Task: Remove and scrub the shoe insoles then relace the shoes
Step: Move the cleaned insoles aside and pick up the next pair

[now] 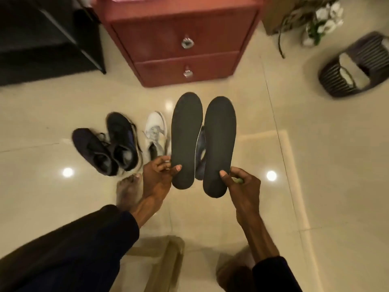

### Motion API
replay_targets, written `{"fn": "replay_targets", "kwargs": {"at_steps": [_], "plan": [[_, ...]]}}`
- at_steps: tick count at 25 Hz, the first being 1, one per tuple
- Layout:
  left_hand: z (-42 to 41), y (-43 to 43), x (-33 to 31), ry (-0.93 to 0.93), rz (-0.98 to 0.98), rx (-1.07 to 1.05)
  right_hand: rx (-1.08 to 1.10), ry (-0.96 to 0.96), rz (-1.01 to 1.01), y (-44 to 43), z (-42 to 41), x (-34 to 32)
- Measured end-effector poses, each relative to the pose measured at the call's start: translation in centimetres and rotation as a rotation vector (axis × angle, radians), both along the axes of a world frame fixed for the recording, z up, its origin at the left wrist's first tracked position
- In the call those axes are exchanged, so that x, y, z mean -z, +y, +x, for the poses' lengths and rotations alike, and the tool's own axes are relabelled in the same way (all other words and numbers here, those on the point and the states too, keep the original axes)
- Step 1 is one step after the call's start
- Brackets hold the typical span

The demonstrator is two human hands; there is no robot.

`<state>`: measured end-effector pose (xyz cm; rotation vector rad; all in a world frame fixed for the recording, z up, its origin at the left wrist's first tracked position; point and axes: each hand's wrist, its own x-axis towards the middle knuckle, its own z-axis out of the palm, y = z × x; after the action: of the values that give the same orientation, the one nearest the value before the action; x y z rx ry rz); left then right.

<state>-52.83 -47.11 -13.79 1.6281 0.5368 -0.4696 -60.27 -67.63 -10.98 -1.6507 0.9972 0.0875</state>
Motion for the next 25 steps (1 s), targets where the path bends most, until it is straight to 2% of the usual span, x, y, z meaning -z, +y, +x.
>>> {"fn": "replay_targets", "kwargs": {"at_steps": [5, 8, 12, 17, 23, 25], "plan": [[8.4, 10.2, -13.6, -0.129, 0.040, -0.200, -0.250, -0.075, 0.076, 7.7, 12.0, -11.8], [12.5, 16.9, -17.9, -0.162, 0.108, -0.313, -0.342, -0.111, 0.062, 14.1, 18.6, -15.4], [16.0, 24.6, -20.2, -0.152, 0.158, -0.407, -0.392, -0.140, 0.074, 22.2, 25.2, -17.8], [19.9, 33.1, -22.3, -0.103, 0.197, -0.409, -0.375, -0.123, 0.100, 31.2, 31.4, -19.1], [25.0, 38.6, -23.8, -0.097, 0.306, -0.410, -0.385, -0.088, 0.116, 36.1, 37.4, -18.6], [26.6, 39.4, -23.5, -0.078, 0.261, -0.453, -0.354, -0.067, 0.115, 37.2, 39.3, -18.4]]}}
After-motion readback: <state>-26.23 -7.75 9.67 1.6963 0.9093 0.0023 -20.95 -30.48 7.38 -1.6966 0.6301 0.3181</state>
